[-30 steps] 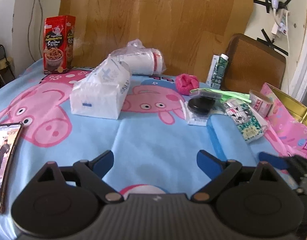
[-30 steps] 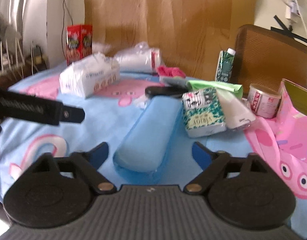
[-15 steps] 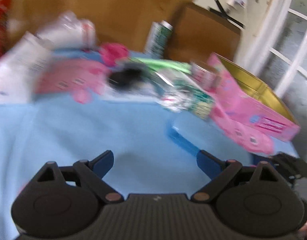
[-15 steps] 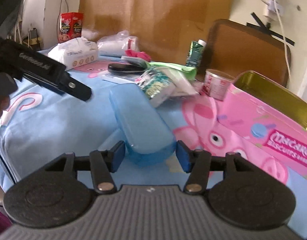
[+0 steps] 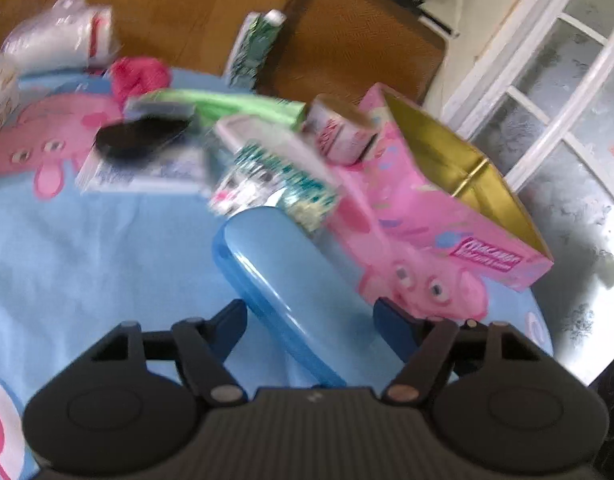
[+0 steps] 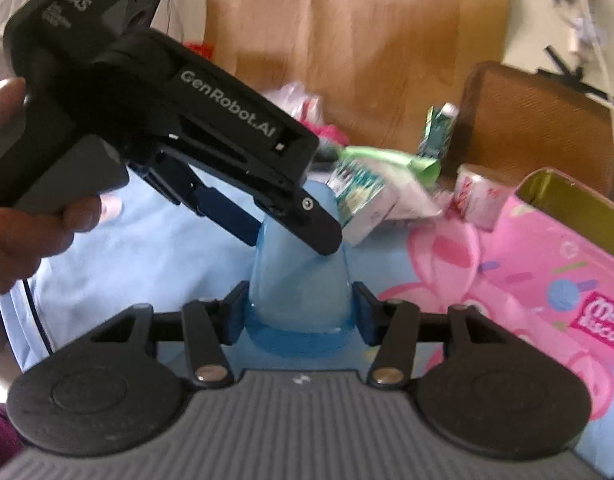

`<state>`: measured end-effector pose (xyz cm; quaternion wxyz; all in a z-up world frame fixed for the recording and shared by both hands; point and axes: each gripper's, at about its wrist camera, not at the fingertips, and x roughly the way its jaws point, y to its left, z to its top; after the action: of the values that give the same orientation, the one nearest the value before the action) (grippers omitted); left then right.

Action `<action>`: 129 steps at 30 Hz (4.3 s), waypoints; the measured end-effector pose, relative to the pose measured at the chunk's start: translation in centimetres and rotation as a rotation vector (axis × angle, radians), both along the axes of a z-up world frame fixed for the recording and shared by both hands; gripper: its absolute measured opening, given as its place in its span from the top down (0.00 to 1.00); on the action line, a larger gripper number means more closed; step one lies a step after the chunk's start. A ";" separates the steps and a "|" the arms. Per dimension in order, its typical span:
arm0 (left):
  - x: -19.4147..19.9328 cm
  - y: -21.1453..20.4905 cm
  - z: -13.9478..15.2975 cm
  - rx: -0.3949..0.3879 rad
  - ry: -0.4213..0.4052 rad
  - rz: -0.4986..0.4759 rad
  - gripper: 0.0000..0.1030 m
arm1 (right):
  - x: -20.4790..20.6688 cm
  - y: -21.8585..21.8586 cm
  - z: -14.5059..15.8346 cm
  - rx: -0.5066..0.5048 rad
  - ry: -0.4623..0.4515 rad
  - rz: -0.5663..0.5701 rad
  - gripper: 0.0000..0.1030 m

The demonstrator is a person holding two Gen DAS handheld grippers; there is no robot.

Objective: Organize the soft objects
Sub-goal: 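Carry the blue case into the pink biscuit tin and open the right gripper, then grasp the green-and-white tissue pack with the right gripper, then lower the tissue pack into the pink tin and open the right gripper, then grasp the pink fuzzy ball with the right gripper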

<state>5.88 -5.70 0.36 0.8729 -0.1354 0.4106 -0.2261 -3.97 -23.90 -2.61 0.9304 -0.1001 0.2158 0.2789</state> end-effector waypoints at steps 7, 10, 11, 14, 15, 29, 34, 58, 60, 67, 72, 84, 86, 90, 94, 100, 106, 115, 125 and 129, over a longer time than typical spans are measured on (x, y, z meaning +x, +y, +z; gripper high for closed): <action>2.1 -8.2 6.5 0.059 -0.204 -0.134 0.31 | 0.7 -5.3 4.0 0.069 -0.187 -0.160 0.46; 5.5 -13.1 7.0 0.065 -0.243 -0.194 0.31 | 3.2 -8.3 4.4 0.077 -0.203 -0.277 0.46; 6.4 -14.7 6.9 0.063 -0.243 -0.211 0.32 | 4.3 -9.5 4.4 0.080 -0.197 -0.320 0.46; 8.6 -19.0 6.5 0.068 -0.248 -0.248 0.32 | 7.0 -11.6 4.1 0.055 -0.191 -0.418 0.46; 9.0 -20.0 6.1 0.077 -0.251 -0.254 0.32 | 7.9 -12.1 4.0 0.050 -0.178 -0.440 0.45; 4.6 -7.2 6.4 0.012 -0.331 -0.074 0.18 | 8.3 -11.3 4.6 0.152 -0.158 -0.426 0.45; 1.2 2.4 4.4 0.130 -0.300 0.149 0.18 | 7.8 -6.4 4.4 0.198 -0.077 -0.247 0.45; -1.0 12.2 -0.3 -0.034 -0.104 0.258 0.16 | 3.7 8.2 2.1 -0.078 -0.048 0.074 0.34; -0.6 11.7 -0.2 -0.018 -0.110 0.244 0.16 | 4.6 8.2 1.7 -0.056 -0.006 0.063 0.23; 0.8 8.6 -1.3 0.024 -0.058 0.136 0.56 | 7.5 8.9 0.2 0.024 0.140 0.049 0.62; 1.0 5.4 1.0 0.039 -0.102 0.093 0.57 | 6.0 7.0 1.3 0.036 0.035 -0.020 0.66; 6.0 -12.9 6.4 0.035 -0.244 -0.224 0.57 | 5.6 -7.6 5.4 0.065 -0.152 -0.373 0.66; 7.0 -15.4 6.2 0.034 -0.238 -0.247 0.57 | 6.2 -9.4 5.3 0.060 -0.149 -0.413 0.66; 8.9 -18.7 5.0 0.074 -0.230 -0.241 0.43 | 7.6 -11.6 4.4 0.047 -0.120 -0.453 0.63; 9.2 -17.9 4.7 0.116 -0.237 -0.186 0.34 | 7.6 -12.7 4.2 0.035 -0.160 -0.489 0.50; 7.1 -9.7 6.3 0.001 -0.278 -0.061 0.29 | 8.0 -13.7 5.6 0.141 -0.280 -0.514 0.47; 4.2 -0.9 5.2 0.014 -0.255 0.116 0.28 | 12.7 -11.5 6.2 -0.006 -0.438 -0.557 0.21; 1.5 7.1 2.5 0.007 -0.169 0.274 0.28 | 14.9 -12.9 4.7 -0.207 -0.350 -0.617 0.22; 0.0 11.3 1.0 0.070 -0.191 0.344 0.28 | 10.3 -11.2 6.7 -0.104 -0.461 -0.590 0.19; -0.3 12.3 0.3 0.156 -0.229 0.388 0.28 | 11.9 -5.7 10.0 0.082 -0.304 -0.334 0.18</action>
<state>5.54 6.60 0.63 0.9487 -0.1174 0.2915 -0.0358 7.90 -29.61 7.43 0.9887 -0.0658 0.0753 0.1113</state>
